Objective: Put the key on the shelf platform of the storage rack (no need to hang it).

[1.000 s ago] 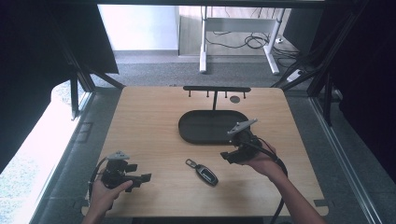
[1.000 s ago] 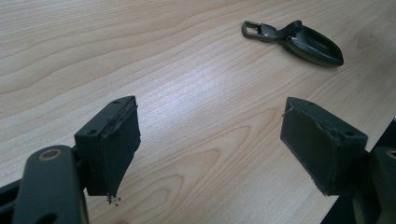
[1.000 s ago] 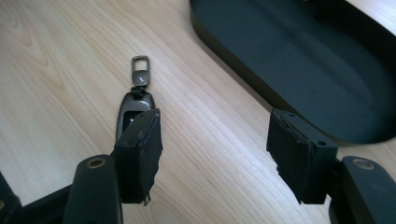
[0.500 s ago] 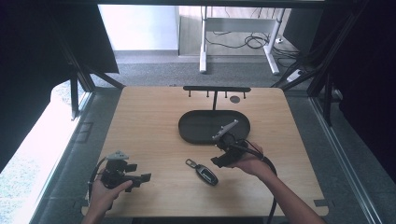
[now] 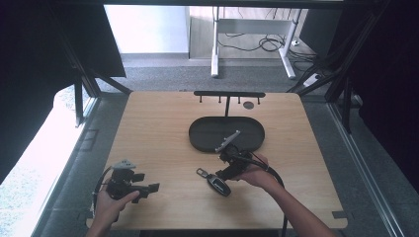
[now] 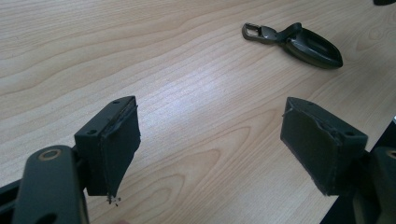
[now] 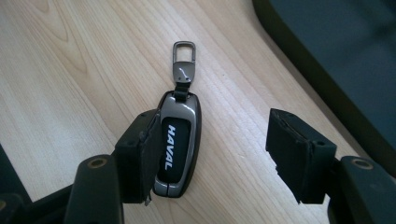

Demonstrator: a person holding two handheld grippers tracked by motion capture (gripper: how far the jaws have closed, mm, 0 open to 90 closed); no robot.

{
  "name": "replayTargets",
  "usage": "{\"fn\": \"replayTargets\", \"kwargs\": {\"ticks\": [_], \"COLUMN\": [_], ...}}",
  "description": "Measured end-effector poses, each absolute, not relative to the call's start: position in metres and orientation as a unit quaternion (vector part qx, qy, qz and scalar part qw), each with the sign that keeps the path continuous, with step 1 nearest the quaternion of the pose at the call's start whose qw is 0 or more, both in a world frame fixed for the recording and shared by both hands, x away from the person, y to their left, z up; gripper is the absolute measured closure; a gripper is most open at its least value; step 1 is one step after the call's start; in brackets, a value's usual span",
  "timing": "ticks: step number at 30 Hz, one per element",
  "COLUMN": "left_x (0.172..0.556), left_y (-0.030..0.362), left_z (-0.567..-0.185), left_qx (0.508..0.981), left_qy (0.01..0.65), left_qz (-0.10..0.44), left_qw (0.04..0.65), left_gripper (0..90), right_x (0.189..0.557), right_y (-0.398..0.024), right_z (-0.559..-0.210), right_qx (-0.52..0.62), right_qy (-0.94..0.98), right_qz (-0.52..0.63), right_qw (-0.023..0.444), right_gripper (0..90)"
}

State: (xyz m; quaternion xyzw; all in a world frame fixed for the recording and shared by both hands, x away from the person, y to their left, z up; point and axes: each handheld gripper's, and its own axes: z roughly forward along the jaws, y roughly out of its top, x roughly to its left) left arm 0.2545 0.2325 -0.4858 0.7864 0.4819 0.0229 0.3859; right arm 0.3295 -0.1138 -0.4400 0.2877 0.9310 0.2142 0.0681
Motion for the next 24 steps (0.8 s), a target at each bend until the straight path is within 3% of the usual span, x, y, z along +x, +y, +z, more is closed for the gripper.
{"fn": "replayTargets", "kwargs": {"ticks": [24], "left_x": [0.254], "left_y": [0.233], "left_z": [-0.486], "left_qx": [0.787], "left_qy": [0.481], "left_qz": [0.023], "left_qw": [0.386], "left_gripper": [20.1], "right_x": [0.331], "right_y": [-0.089], "right_z": [-0.48], "right_qx": [0.275], "right_qy": [0.943], "right_qz": [0.183], "right_qw": [0.044], "right_gripper": [37.0]}}
